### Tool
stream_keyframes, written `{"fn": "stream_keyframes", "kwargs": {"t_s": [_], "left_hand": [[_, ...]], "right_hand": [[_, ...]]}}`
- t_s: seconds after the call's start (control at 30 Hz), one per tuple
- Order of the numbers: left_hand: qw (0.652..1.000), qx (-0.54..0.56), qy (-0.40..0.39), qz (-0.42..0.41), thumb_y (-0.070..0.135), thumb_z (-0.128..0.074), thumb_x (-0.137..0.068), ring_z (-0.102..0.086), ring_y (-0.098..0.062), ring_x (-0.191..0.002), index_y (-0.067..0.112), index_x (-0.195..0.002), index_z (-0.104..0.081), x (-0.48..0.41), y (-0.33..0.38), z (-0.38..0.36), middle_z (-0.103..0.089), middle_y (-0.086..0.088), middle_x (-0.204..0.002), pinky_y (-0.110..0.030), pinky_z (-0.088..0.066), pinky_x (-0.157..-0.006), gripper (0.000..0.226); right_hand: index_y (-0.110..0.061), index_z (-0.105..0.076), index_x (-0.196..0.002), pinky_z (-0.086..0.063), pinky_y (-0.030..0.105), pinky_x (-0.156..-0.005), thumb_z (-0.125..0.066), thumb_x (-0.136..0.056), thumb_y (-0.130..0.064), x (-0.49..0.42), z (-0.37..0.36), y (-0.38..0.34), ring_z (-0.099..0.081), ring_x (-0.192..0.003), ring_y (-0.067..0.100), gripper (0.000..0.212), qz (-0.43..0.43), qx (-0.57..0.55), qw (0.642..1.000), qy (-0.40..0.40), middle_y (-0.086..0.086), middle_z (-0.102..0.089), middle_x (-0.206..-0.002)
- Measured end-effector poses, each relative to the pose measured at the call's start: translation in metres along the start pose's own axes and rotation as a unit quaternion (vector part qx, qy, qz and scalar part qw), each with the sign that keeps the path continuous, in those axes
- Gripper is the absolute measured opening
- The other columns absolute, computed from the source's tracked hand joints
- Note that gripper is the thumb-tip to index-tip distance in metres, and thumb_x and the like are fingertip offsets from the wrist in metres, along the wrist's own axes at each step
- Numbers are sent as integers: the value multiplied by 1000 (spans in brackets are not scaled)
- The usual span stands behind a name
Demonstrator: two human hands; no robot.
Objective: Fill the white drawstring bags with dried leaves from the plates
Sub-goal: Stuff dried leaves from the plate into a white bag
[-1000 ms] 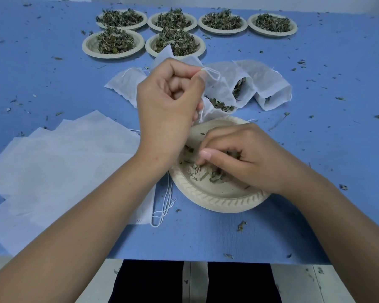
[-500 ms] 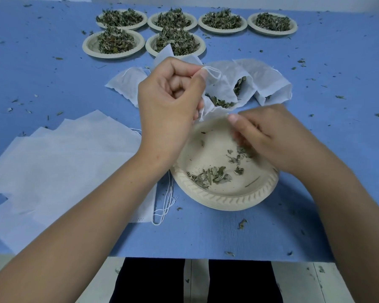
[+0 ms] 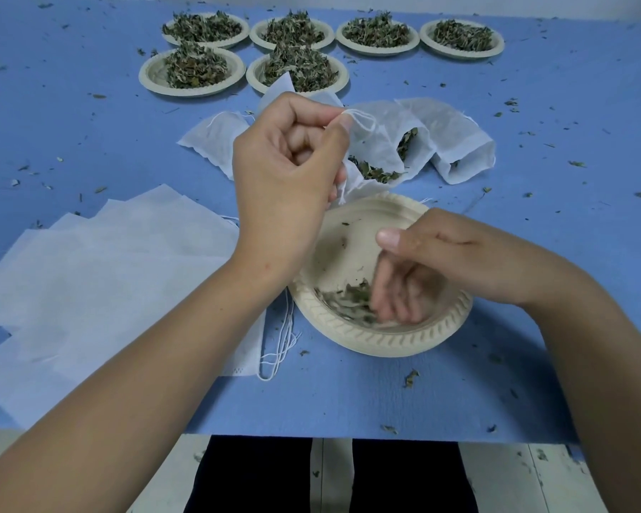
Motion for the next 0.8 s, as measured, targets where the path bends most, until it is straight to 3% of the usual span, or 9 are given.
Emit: {"fn": "stream_keyframes", "kwargs": {"t_s": [0.07, 0.17, 0.2, 0.27, 0.33, 0.43, 0.53, 0.67, 0.8], "left_hand": [[1000, -3, 2, -3, 2, -61, -92, -43, -3, -37, 8, -80, -58, 0, 0, 0, -50, 9, -45, -16, -37, -42, 14], [1000, -8, 1, -3, 2, -61, -93, -44, -3, -38, 9, -80, -58, 0, 0, 0, -51, 10, -46, -16, -38, -43, 15], [1000, -8, 0, -3, 2, -61, -93, -44, -3, -38, 10, -80, -58, 0, 0, 0, -51, 10, -46, -17, -38, -43, 15], [1000, -7, -3, -1, 2, -60, -93, -43, -3, -37, 10, -80, -58, 0, 0, 0, -51, 10, -45, -16, -38, -43, 15], [1000, -5, -1, 2, 2, -60, -93, -43, -3, -37, 9, -80, -58, -1, 0, 0, -51, 9, -45, -16, -37, -42, 15], [1000, -1, 0, 3, 2, -60, -93, -43, -3, -36, 10, -80, -58, 0, 0, 0, -51, 9, -45, -15, -37, -42, 16], [1000, 0, -4, 0, 2, -61, -93, -43, -3, -36, 10, -79, -57, 1, 0, -2, -51, 8, -46, -15, -37, -42, 16], [1000, 3, -6, -1, 2, -61, -92, -43, -3, -36, 9, -80, -57, 0, 0, -2, -51, 8, -45, -15, -37, -41, 15], [1000, 3, -5, -2, 2, -61, -93, -44, -3, -36, 9, -80, -58, 0, 1, -1, -51, 9, -45, -15, -37, -41, 15]], "right_hand": [[5, -70, -80, -55, 27, -66, -33, -97, -35, 0, 3, -9, -68, -65, 22, 57, 40, -54, 997, 28, 15, -72, -78], [-1, -67, -69, -55, 31, -60, -43, -98, -32, 2, 18, -11, -64, -57, 26, 49, 60, -50, 991, 107, 17, -69, -72], [-4, -67, -69, -54, 32, -61, -53, -95, -28, 2, 20, -12, -64, -60, 26, 38, 66, -30, 990, 117, 17, -68, -75], [-11, -70, -87, -50, 31, -77, -74, -82, -13, 1, 13, -14, -65, -85, 20, 6, 67, 59, 994, 69, 9, -67, -98], [-27, -66, -113, -40, 19, -97, -80, -75, -8, 0, -3, -6, -51, -116, 6, 45, 41, 173, 984, -25, -8, -55, -123], [-34, -60, -125, -23, 9, -107, -75, -79, -6, -3, -17, -7, -33, -131, -5, 56, 47, 202, 975, -79, -19, -44, -135], [-23, -67, -118, -31, 15, -106, -73, -79, 0, -7, -20, -11, -42, -124, -3, 45, 71, 201, 975, -60, -12, -52, -130], [-9, -75, -96, -46, 29, -82, -66, -71, 14, -12, -23, -22, -60, -93, 7, 35, 133, 229, 964, -8, -2, -68, -103], [-4, -76, -82, -46, 18, -71, -63, -67, 16, -14, -25, -26, -62, -78, 8, 28, 171, 237, 956, 13, 1, -71, -87]]}}
Point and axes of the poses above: each hand's wrist, its own x-axis away from the middle knuckle, its own z-axis out of the back of the hand, y = z × x, the point moved 7 cm from there along -x, towards the middle knuckle
